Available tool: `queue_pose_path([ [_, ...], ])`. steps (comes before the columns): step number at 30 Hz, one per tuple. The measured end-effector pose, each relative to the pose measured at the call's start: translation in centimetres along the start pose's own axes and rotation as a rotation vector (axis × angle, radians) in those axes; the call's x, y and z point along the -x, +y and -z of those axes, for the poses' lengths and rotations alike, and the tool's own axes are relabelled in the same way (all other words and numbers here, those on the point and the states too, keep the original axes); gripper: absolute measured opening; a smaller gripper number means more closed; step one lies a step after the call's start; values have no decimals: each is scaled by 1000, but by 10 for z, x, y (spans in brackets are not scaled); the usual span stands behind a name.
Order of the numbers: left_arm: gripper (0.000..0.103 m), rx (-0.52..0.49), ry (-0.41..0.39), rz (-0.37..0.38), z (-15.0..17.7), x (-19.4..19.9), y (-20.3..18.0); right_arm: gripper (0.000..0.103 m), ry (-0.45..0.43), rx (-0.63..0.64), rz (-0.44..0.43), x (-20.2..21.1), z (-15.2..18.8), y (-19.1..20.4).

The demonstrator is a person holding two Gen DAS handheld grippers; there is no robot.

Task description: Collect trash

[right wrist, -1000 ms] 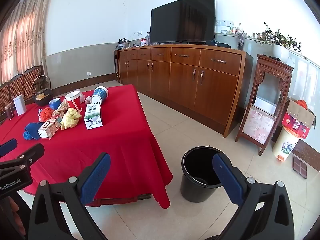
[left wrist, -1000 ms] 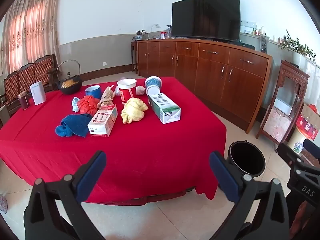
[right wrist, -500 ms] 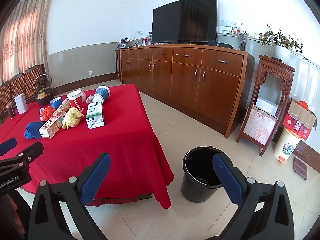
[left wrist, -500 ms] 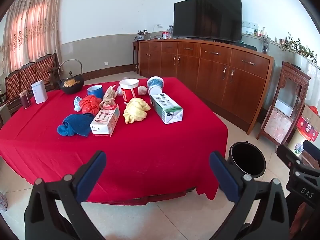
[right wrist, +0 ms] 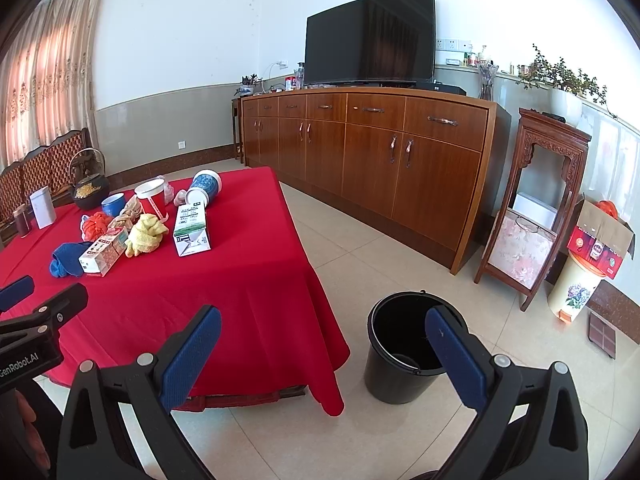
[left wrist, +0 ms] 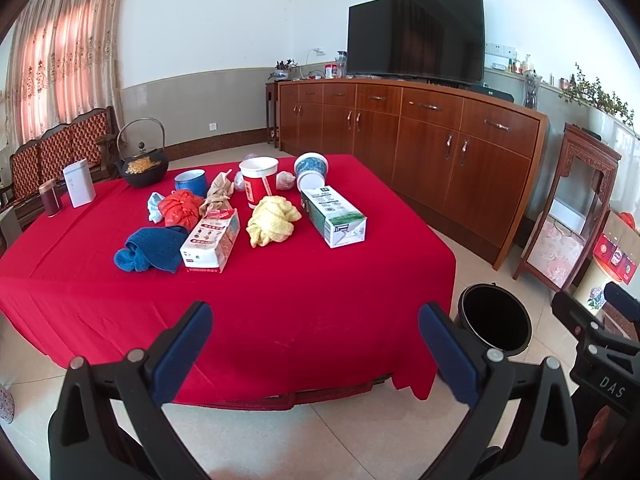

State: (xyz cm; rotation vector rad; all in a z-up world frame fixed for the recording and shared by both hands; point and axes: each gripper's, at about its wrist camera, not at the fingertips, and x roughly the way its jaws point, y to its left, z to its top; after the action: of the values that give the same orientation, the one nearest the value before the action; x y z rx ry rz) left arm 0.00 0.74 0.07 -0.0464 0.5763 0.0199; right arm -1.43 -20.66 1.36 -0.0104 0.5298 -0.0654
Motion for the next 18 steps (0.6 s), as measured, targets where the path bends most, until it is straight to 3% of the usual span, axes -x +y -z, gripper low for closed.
queue_pose_path([
  [18,103,6,-1,2,1,0,-1,103,6,-2,-4,-3,4,3],
])
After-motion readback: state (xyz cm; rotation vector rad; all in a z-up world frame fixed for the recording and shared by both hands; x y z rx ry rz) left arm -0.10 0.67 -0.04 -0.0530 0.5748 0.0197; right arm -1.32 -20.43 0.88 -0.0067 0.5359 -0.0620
